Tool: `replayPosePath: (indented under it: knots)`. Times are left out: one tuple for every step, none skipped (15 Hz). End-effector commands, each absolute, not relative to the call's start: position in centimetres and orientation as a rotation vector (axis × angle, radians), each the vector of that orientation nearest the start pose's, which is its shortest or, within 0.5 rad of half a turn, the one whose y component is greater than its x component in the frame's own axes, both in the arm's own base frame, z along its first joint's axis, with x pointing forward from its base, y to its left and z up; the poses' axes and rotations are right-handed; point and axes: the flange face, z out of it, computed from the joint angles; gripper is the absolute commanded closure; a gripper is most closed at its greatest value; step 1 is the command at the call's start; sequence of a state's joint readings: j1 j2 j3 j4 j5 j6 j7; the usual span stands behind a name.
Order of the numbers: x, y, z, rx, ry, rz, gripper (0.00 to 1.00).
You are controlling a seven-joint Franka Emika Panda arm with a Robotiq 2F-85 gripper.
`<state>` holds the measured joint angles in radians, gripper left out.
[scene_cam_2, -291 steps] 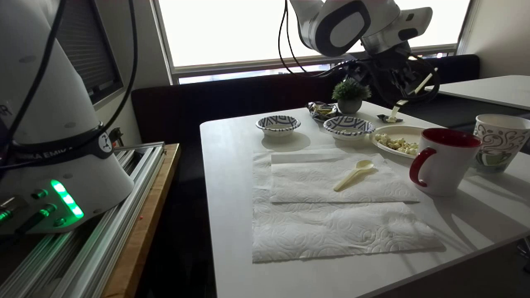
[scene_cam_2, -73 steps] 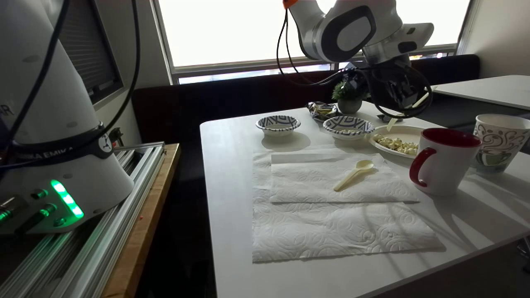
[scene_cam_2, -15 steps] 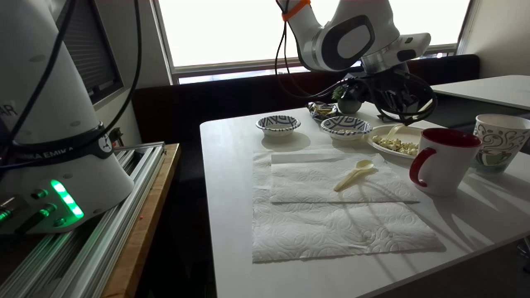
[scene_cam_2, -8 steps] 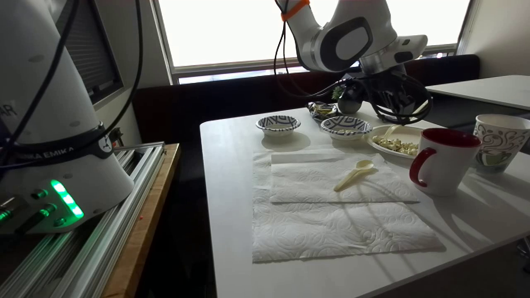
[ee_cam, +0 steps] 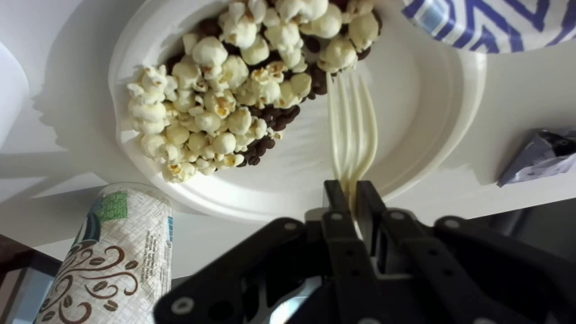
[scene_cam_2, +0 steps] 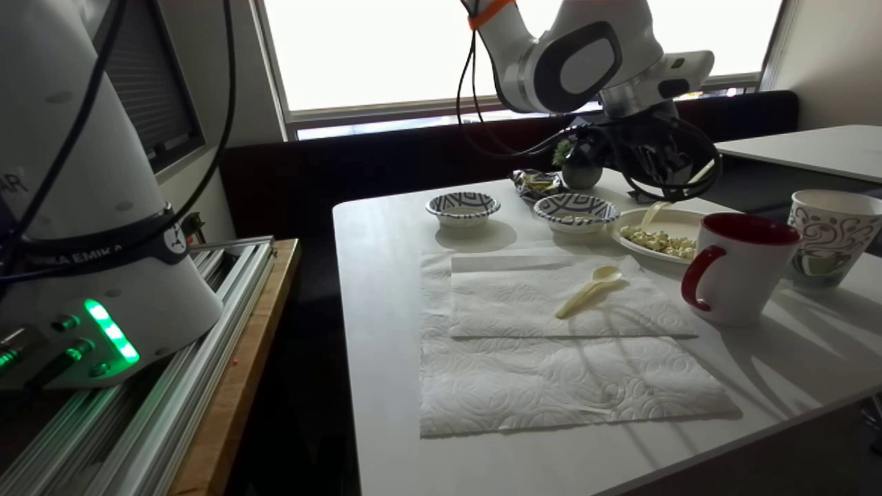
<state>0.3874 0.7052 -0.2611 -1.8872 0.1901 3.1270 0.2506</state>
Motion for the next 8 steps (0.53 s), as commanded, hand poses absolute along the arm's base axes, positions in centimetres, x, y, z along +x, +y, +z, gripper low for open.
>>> replayPosePath:
  knots:
    - [66.3, 9.61, 20.76, -2.984, 0.307, -0.862, 0.97]
    - [66.25, 9.72, 20.7, -2.983, 0.302, -0.861, 0.97]
    - [66.24, 9.8, 20.69, -2.982, 0.299, -0.862, 0.97]
    - [66.24, 9.82, 20.69, -2.983, 0.296, -0.863, 0.97]
    - [66.24, 9.77, 20.69, -2.984, 0.295, -0.865, 0.97]
    - [66.25, 9.72, 20.68, -2.984, 0.296, -0.866, 0.97]
    - [66.24, 9.66, 20.65, -2.984, 0.297, -0.867, 0.97]
    - [66.23, 9.62, 20.63, -2.985, 0.297, -0.866, 0.97]
